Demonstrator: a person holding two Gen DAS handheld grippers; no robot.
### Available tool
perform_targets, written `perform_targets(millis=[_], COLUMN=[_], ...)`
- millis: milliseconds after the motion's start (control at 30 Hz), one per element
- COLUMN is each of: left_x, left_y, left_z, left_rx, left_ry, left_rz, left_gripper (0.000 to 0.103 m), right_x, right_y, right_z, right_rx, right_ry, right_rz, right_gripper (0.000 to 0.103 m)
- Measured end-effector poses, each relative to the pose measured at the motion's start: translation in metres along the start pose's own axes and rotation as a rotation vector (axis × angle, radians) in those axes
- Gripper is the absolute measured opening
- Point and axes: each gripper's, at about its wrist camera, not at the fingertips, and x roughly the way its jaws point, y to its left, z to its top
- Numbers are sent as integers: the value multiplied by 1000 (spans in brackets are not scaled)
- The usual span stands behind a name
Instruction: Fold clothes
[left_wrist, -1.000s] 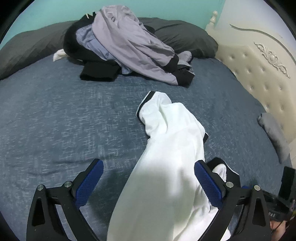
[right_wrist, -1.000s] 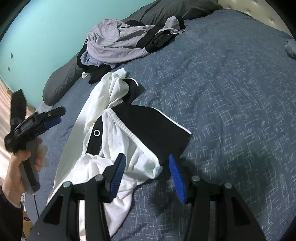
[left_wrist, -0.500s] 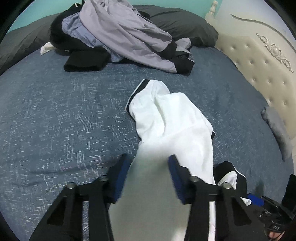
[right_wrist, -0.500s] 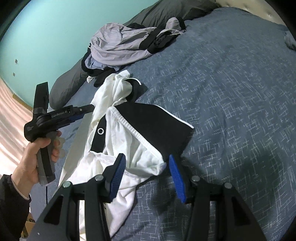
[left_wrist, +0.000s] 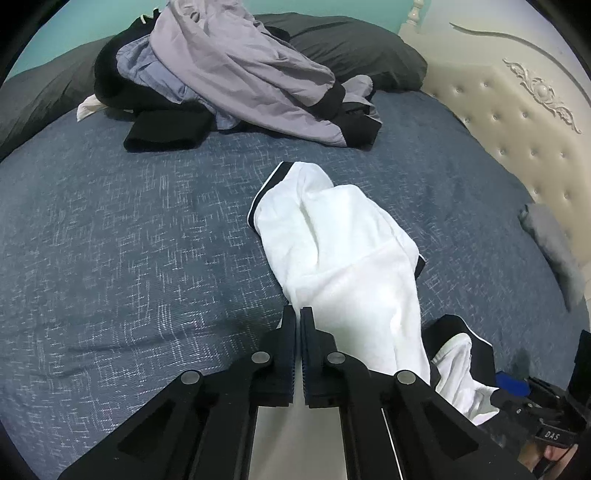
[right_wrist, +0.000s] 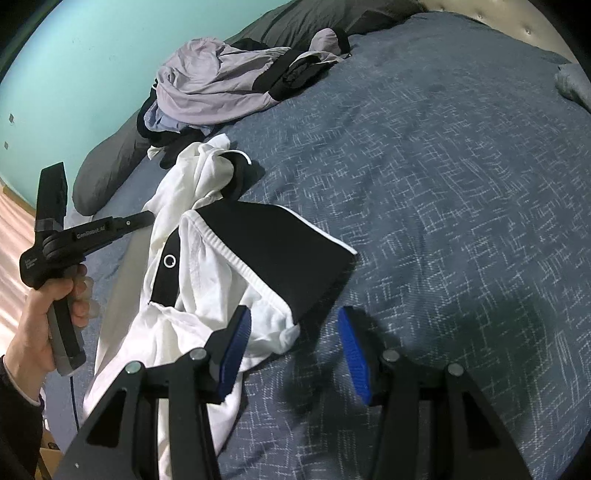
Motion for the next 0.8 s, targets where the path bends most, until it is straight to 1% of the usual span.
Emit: perform_targets(millis=[200,467,667,800], left_x=[-8,-26,-64,-108], left_y=[-1,5,18,24], left_z=[1,3,0,-8], left_rx=[-6,-22,-43,-49], left_ry=[-14,-45,-95,-147], left_rz=[-3,16,51,65], left_gripper=[2,2,2,2], right_x=[0,-4,-12,-22], right_y=[-3,-3,3,14], right_z=[-2,-4,-4,-4], right_rx=[26,36,39,19], right_ry=[-1,-5,-13,-22], right_rz=[1,11,17,28], right_gripper=[50,50,50,50])
